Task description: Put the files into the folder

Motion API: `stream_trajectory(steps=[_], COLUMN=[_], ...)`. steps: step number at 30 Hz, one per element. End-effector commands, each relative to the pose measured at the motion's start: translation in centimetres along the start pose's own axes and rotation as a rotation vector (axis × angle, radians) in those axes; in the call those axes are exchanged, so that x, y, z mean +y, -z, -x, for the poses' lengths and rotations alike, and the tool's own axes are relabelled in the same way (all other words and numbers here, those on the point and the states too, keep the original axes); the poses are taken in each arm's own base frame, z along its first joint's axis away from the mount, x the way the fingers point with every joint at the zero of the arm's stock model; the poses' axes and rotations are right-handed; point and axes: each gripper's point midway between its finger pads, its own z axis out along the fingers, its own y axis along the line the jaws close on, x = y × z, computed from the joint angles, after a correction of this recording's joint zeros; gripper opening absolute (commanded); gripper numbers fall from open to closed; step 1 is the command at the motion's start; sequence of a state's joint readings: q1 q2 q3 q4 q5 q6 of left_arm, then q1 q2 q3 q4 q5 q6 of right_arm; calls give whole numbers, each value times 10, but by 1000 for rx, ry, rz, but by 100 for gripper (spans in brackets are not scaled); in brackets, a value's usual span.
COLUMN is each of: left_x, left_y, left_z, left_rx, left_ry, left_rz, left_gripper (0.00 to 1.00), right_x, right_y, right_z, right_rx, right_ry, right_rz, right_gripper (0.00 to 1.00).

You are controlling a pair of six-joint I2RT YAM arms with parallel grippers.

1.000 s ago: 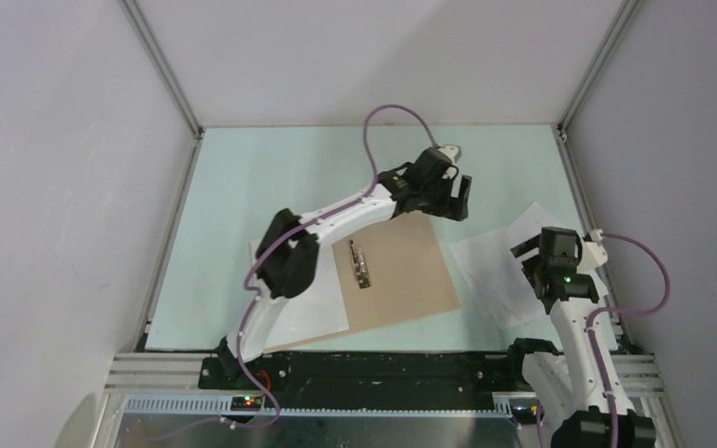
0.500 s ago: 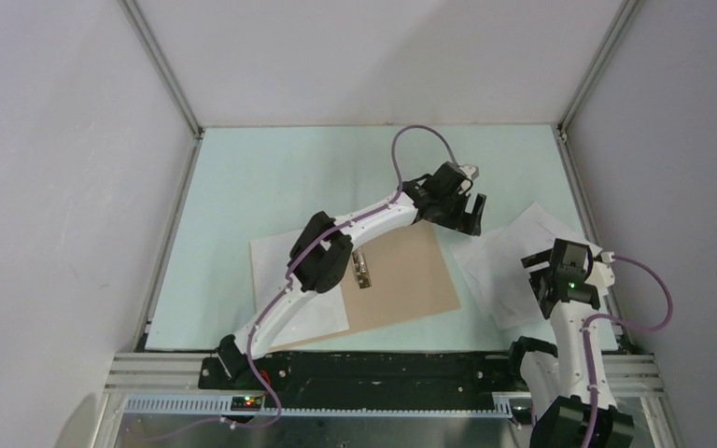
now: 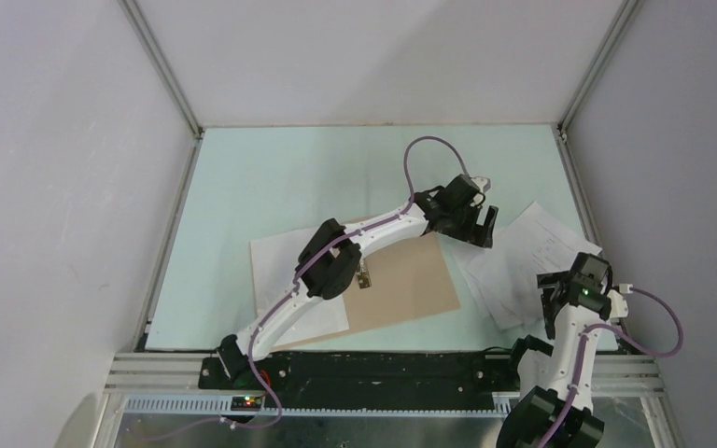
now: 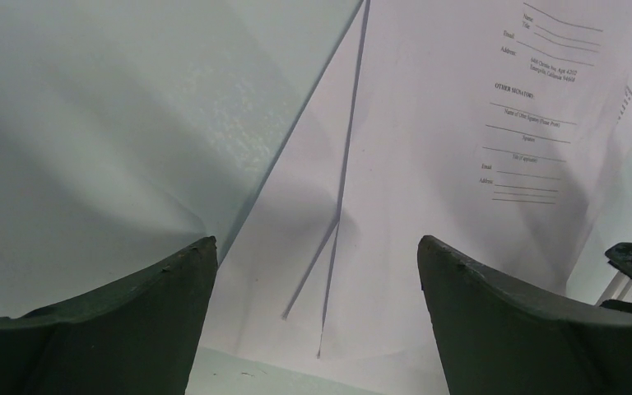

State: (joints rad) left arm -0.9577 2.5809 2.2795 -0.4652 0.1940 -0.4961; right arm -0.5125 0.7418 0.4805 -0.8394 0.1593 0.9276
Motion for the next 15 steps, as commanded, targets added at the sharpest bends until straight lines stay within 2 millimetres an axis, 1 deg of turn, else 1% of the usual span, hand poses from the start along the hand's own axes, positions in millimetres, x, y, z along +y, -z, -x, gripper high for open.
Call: stream_trajectory(steps=[1,4,5,8,12,13,14,15], left_x=[4,8,10,17,21,20,21,21], left_y=[-8,-8,-7,-6,-7,-6,-6,-5], left_z=[0,-3,-2,-7,-11,-11,-15,-15], left_rx=[-18,-21,-28,-27,-21,-20,-13,-11], left_ry=[46,68,79,97,110,112,112,112], left_rz=[41,72,86,119,134,136,141,145], left_gripper=[97,96,96,96,93,92,90,88], right_x=[6,19,23,30,48,50,56,58], right_y=[-8,-17,-21,-27,-29,-30,-30,-31], right_z=[-13,-25,-26,-34,-39,-45,-44,-50], right_rx=[72,133,135,167,169,181,176,187], right_ry=[-49,-78,-88,-92,-55,-35,-27,-1], right_rz=[29,95,116,148,204,207,224,217], right_gripper=[99,99,99,99,100,99,99,100])
